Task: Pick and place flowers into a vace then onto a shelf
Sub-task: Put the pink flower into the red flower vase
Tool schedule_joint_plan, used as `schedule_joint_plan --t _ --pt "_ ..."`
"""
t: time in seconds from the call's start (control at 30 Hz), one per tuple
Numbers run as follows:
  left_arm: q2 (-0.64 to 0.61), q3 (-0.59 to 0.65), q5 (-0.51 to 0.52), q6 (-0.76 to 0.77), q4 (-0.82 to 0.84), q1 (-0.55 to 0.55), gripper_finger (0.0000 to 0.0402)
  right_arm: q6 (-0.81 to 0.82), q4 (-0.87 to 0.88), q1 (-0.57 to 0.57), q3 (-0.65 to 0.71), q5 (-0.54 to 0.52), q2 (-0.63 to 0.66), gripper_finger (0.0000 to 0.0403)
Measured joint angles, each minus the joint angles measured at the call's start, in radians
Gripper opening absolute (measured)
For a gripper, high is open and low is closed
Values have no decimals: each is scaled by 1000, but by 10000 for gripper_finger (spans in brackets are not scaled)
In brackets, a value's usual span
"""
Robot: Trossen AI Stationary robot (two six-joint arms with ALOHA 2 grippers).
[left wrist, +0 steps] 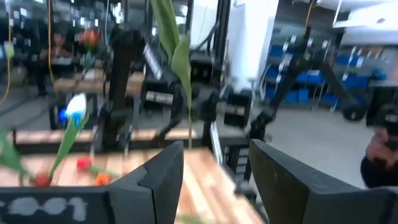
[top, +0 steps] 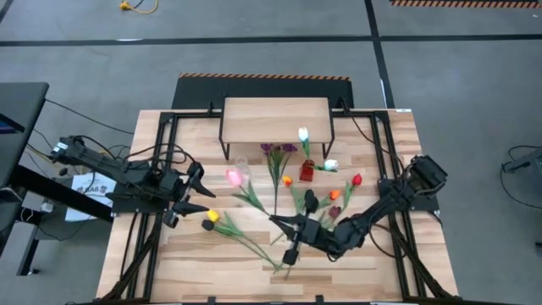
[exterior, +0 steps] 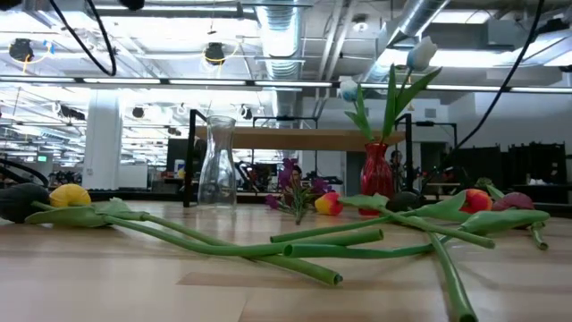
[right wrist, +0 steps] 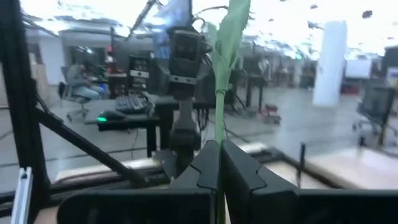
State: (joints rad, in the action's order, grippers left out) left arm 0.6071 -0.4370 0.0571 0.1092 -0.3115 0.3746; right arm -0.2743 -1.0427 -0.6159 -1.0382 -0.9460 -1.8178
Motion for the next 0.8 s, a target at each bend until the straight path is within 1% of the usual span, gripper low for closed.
schedule_joint_plan --t 0.13,0.27,0.57,0.7,0.8 --pt "80 0 1 -36 -148 -1 174 -21 3 41 -14 87 -4 0" --pt "164 0 0 -67 -250 -14 174 -7 9 82 -16 187 -4 0" --pt "355 0 -39 -47 -436 -59 174 -6 5 138 -16 275 -4 0" --pt "434 0 -75 -35 -547 -69 174 -3 2 160 -16 297 -4 0" --pt "485 0 -77 -34 -634 -69 174 12 1 176 -16 323 -4 0"
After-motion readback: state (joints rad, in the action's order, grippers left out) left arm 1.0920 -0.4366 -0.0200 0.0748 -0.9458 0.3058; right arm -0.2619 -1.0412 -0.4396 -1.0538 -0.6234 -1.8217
